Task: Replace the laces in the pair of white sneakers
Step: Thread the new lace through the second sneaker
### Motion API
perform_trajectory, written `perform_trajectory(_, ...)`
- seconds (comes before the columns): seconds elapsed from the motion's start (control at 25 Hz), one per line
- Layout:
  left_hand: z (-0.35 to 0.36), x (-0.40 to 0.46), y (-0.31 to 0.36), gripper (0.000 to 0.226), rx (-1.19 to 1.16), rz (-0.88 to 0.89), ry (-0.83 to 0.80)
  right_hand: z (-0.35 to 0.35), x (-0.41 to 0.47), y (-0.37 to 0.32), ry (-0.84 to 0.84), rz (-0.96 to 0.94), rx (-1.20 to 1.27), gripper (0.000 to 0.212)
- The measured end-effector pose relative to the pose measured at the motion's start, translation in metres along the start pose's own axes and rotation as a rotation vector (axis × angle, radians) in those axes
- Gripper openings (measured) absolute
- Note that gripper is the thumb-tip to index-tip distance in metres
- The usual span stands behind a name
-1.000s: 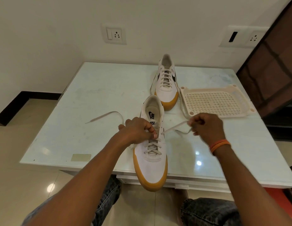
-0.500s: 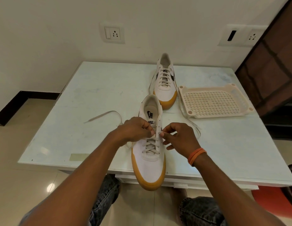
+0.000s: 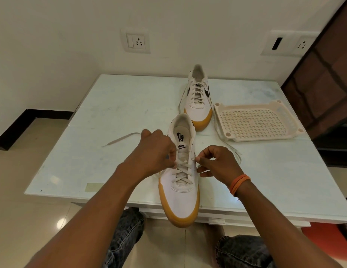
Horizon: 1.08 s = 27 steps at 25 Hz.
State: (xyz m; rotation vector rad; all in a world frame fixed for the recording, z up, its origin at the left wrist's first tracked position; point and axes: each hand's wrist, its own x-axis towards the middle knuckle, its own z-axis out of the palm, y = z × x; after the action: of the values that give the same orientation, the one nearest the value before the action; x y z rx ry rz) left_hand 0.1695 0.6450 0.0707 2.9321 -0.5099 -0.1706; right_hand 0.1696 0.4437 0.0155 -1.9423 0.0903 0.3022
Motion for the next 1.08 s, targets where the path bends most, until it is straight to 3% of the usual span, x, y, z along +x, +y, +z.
perform_trajectory(0.12,0.003,0.002,0.01,0.019,0.105,-0.04,0.148,0.003,-0.001,-0.002,0.033,-0.027,-0.032,0.012)
perform_trajectory(0.2,0.011,0.001,0.023,0.02,0.114,-0.099,0.151,0.003,-0.001,-0.002,0.036,-0.031,-0.06,0.011)
perform_trajectory(0.28,0.019,0.001,0.033,0.017,0.048,-0.08,0.093,0.002,-0.002,-0.003,0.035,-0.007,-0.024,0.01)
perform_trajectory(0.44,0.019,0.003,0.023,0.037,-0.159,-0.04,-0.091,-0.002,0.0,-0.005,0.083,0.123,0.183,0.012)
perform_trajectory(0.64,0.014,0.009,-0.01,0.034,-0.389,-0.313,0.178,0.003,-0.003,-0.01,0.162,0.239,0.366,0.013)
perform_trajectory(0.68,0.013,0.008,-0.01,0.032,-0.444,-0.341,0.126,0.003,-0.004,-0.01,0.162,0.251,0.387,0.013)
perform_trajectory(0.8,0.018,0.006,0.003,0.034,-0.567,-0.363,-0.278,-0.001,-0.003,-0.009,0.154,0.257,0.354,0.013)
perform_trajectory(0.88,0.02,0.006,0.006,0.031,-0.565,-0.373,-0.357,-0.002,-0.002,-0.006,0.232,0.177,0.206,0.019)
perform_trajectory(1.0,0.006,0.002,-0.001,0.021,-0.634,-0.431,-0.38,0.002,-0.003,-0.004,0.372,-0.16,-0.119,0.024)
perform_trajectory(1.08,-0.01,-0.007,-0.007,0.023,-0.748,-0.434,-0.315,0.007,-0.006,-0.009,0.327,-0.381,-0.199,0.024)
